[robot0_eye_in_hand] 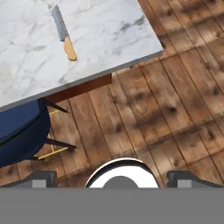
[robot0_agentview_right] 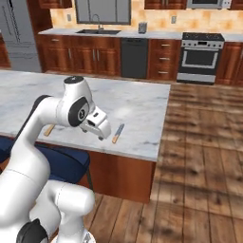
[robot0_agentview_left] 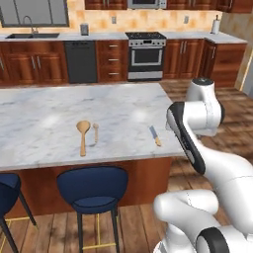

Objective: Pick up the metallic utensils from the counter and place them in the open drawer. Make sure not to pick up any wooden utensils.

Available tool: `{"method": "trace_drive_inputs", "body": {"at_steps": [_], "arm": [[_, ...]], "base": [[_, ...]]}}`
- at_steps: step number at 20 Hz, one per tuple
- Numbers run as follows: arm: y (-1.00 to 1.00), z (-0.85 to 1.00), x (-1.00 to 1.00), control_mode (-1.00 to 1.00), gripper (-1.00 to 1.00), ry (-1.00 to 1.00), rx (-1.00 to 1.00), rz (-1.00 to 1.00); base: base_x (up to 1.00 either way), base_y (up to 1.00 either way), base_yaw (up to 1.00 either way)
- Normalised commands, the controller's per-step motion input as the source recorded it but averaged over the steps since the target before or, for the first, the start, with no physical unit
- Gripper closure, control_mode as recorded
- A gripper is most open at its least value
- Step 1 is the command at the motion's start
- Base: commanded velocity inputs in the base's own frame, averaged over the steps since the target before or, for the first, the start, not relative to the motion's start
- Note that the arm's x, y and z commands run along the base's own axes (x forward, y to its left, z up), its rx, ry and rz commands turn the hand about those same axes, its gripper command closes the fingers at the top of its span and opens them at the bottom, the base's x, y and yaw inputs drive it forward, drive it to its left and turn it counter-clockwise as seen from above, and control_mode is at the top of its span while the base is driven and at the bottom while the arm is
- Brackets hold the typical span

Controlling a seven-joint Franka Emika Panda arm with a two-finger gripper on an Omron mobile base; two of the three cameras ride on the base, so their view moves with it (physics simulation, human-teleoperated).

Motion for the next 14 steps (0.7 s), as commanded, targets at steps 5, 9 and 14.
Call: {"method": "trace_drive_inputs", "body": {"at_steps": [5, 9, 14], "arm": [[0.0, 0.0, 0.0, 1.0, -1.0, 0.0, 0.0, 0.0], [0.0, 0.0, 0.0, 1.0, -1.0, 0.0, 0.0, 0.0], [0.12, -0.1, 0.14, -1.0, -1.0, 0.0, 0.0, 0.0]], "base": [[0.52, 0.0, 0.01], [0.64, 0.08, 0.0], [0.29, 0.19, 0.0]]}}
